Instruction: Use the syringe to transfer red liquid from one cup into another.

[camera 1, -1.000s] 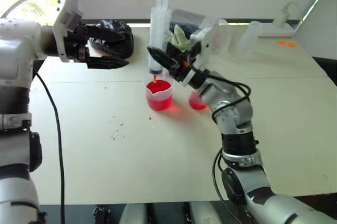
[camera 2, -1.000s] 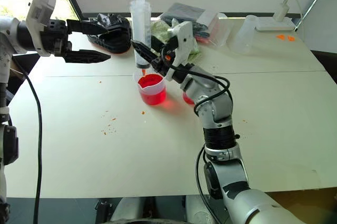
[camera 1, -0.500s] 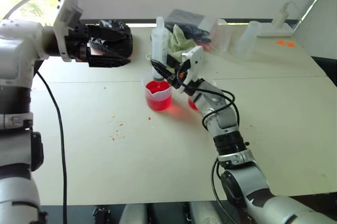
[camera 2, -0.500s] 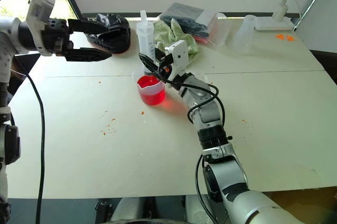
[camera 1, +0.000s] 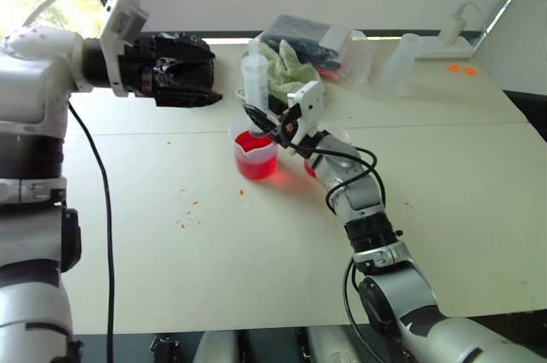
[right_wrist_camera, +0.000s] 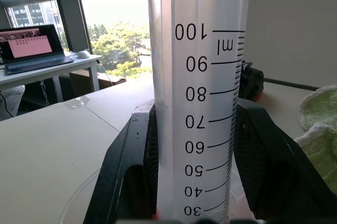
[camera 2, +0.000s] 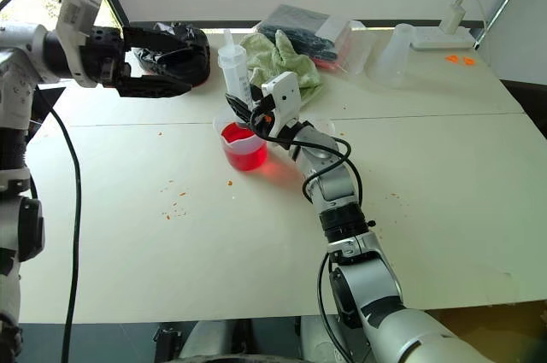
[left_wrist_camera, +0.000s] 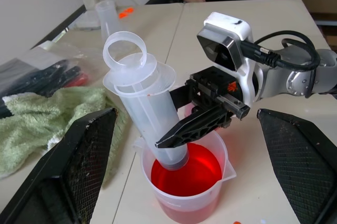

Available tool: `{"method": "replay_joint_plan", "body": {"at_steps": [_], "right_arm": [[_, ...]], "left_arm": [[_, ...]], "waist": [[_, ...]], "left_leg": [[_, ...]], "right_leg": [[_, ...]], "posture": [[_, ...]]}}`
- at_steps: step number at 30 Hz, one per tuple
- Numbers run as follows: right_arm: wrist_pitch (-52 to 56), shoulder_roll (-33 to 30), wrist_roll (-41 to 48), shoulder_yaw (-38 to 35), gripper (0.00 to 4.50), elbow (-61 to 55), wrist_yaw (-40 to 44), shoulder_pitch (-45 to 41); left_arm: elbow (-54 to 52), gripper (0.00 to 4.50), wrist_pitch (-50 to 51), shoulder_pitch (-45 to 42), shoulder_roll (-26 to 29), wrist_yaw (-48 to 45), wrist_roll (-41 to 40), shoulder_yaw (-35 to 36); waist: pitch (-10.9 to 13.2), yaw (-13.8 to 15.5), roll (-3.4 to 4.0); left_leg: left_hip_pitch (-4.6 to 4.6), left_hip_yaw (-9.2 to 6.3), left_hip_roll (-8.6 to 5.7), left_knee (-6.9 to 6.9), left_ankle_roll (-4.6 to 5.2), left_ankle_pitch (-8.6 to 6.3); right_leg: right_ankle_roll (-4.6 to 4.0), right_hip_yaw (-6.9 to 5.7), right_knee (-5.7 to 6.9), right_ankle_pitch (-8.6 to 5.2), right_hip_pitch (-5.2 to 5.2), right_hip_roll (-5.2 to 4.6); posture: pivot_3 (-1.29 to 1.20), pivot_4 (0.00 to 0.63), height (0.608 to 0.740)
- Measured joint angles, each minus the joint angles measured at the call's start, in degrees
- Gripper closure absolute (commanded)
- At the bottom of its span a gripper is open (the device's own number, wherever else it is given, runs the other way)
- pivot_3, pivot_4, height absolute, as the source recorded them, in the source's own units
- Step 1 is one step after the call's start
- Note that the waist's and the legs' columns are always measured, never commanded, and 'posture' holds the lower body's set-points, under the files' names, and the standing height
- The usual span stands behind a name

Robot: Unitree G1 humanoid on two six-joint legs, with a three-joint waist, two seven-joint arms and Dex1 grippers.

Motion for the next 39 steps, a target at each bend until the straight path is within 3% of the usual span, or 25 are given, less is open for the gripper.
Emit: {"method": "replay_joint_plan", "body": {"at_steps": [12, 21, 39], "right_arm": [[4.3, -1.4, -0.4, 2.0, 3.09, -3.2, 1.2, 2.4], [5.1, -1.5, -0.4, 2.1, 3.09, -3.8, 1.2, 2.4], [5.0, -1.3, -0.5, 2.1, 3.09, -3.8, 1.2, 2.4]], "left_arm": [[8.0, 0.00, -4.3, -4.7, -4.8, 2.8, 1.7, 0.0], [8.4, 0.00, -4.4, -4.7, -6.9, 2.9, 2.8, -0.3], [2.7, 0.00, 10.4, -3.6, -4.9, 1.0, 0.2, -0.4]], "waist": [[0.0, -0.8, 0.00], [0.0, -0.8, 0.00], [0.0, -0.8, 0.00]], "left_leg": [[0.01, -0.03, 0.00, 0.00, 0.00, 0.00], [0.01, -0.04, 0.00, 0.00, -0.01, 0.01], [0.02, -0.06, -0.01, 0.00, -0.02, 0.01]], "right_leg": [[0.00, -0.02, 0.07, 0.00, 0.00, 0.00], [0.00, -0.02, 0.10, 0.00, 0.00, 0.00], [0.00, -0.01, 0.12, 0.00, 0.00, 0.00]], "posture": [[0.00, 0.150, 0.711], [0.00, 0.150, 0.711], [0.00, 0.150, 0.711]]}}
